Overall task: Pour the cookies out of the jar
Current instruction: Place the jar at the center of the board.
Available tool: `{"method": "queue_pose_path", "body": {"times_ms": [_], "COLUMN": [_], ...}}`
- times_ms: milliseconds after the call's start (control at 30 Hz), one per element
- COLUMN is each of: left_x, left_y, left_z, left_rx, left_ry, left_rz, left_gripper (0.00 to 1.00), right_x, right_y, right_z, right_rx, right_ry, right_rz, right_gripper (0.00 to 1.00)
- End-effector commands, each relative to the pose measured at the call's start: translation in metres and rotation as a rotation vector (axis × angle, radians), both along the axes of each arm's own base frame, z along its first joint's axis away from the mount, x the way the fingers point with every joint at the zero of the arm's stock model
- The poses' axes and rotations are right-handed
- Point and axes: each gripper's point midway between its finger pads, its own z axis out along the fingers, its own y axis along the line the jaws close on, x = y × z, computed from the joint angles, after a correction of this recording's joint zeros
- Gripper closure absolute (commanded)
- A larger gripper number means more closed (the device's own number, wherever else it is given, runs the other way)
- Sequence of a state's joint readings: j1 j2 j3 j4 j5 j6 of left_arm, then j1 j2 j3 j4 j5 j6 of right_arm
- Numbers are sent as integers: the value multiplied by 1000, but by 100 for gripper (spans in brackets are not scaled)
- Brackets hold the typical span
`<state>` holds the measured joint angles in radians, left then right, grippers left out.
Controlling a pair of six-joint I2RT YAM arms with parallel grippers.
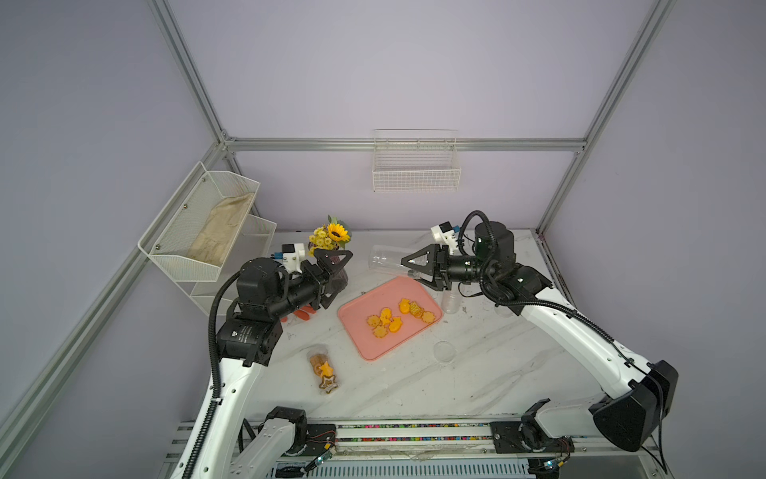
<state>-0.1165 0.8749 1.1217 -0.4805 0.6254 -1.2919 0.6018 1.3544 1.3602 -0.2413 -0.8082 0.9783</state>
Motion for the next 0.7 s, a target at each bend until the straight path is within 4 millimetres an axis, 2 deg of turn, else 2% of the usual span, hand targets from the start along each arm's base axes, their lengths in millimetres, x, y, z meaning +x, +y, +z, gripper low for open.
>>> {"method": "queue_pose_path", "body": {"times_ms": [0, 267, 433, 500, 667], "left_x": [-12, -14, -16, -18, -21], "left_y": [2, 3, 3, 3, 3], "left_z": [19, 11, 4, 2, -6], "left_rx": [29, 29, 30, 30, 33], "left_ry": [-61, -48, -34, -32, -16], "left_rz": [-25, -23, -24, -25, -30], "left_gripper": [0, 0, 0, 0, 0], "right_x": [-21, -34, -41, -41, -40], "right_y": [-12, -37, -61, -68, -78], "right_z": [-22, -86, -125, -147, -176], "right_rx": [-113, -372, -566, -647, -740], "right_ry": [8, 67, 84, 113, 134], "right_rz": [50, 68, 78, 92, 101], "right_gripper": [36, 36, 36, 36, 36]}}
